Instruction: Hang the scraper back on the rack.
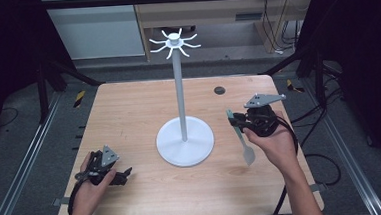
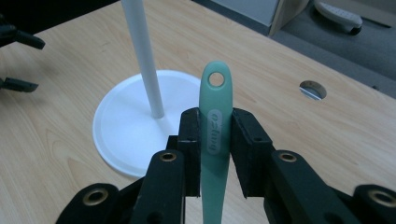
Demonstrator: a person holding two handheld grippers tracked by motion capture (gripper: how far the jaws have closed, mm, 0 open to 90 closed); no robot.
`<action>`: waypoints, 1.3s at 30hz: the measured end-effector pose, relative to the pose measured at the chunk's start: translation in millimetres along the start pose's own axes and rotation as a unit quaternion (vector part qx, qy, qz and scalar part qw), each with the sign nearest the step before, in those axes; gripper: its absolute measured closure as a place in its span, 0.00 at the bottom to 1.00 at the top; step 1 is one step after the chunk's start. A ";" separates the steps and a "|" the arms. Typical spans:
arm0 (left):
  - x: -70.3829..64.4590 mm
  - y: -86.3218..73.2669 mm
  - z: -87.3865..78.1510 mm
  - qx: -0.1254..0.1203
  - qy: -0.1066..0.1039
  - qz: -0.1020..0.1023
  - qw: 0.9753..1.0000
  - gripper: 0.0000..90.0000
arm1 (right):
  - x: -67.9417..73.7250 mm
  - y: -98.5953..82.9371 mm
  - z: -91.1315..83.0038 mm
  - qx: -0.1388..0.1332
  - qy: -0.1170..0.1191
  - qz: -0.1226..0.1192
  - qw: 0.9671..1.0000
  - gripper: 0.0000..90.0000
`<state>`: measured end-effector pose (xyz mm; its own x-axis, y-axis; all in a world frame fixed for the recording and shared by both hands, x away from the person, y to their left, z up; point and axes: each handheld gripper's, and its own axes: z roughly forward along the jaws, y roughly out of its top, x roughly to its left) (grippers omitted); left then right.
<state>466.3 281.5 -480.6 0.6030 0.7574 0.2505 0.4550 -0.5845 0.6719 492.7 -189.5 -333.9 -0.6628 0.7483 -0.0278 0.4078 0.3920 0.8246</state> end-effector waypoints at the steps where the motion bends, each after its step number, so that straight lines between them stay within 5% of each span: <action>1: 0.0 0.0 0.1 0.000 0.000 0.000 1.000 0.04 | 0.7 2.2 -1.4 -0.005 -0.001 0.001 1.000 0.83; 17: 0.2 0.1 -0.6 0.002 0.000 0.003 1.000 0.04 | 12.9 37.8 -14.0 -0.070 -0.016 0.008 0.997 0.83; 39: -0.5 0.1 -0.1 0.003 0.001 0.004 1.000 0.04 | 30.6 69.8 -30.0 -0.111 -0.020 -0.001 0.994 0.83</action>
<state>466.0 281.1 -480.6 0.6054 0.7535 0.2565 0.4549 -0.5920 0.6653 482.1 -155.2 -260.2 -0.6359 0.7702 -0.0495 0.2542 0.2695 0.9288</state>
